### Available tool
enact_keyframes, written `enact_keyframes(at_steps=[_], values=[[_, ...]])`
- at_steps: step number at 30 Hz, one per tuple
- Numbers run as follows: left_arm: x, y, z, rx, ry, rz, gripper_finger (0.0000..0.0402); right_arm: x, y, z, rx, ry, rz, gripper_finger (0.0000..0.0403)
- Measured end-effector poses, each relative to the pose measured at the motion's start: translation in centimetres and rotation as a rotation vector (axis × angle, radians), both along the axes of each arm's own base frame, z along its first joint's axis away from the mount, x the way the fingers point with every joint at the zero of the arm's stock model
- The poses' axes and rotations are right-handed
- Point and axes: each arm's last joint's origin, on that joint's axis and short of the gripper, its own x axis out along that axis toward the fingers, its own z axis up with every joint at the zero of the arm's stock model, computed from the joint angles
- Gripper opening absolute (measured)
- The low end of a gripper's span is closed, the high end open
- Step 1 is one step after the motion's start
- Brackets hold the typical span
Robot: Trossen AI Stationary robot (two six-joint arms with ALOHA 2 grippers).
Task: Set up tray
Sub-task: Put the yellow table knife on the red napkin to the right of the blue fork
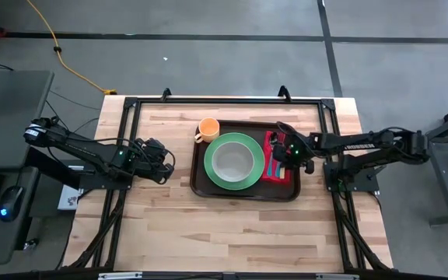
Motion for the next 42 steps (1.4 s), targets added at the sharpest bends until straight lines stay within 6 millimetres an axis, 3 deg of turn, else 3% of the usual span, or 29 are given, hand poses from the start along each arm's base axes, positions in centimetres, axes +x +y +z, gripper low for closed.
enact_keyframes(at_steps=[10,27,42], values=[[0.0,0.0,0.0,0.001,-0.001,0.0,0.0031,-0.05,-0.08,0.01,0.012,-0.01,0.027,0.0055],[0.01,0.0,0.01,0.001,-0.001,0.001,0.0031,-0.08,-0.08,0.01,0.011,-0.005,0.019,0.0114],[0.01,0.0,0.01,0.001,-0.001,0.001,0.0031,-0.37,-0.72,0.06,0.08,-0.039,0.039,0.0091]])
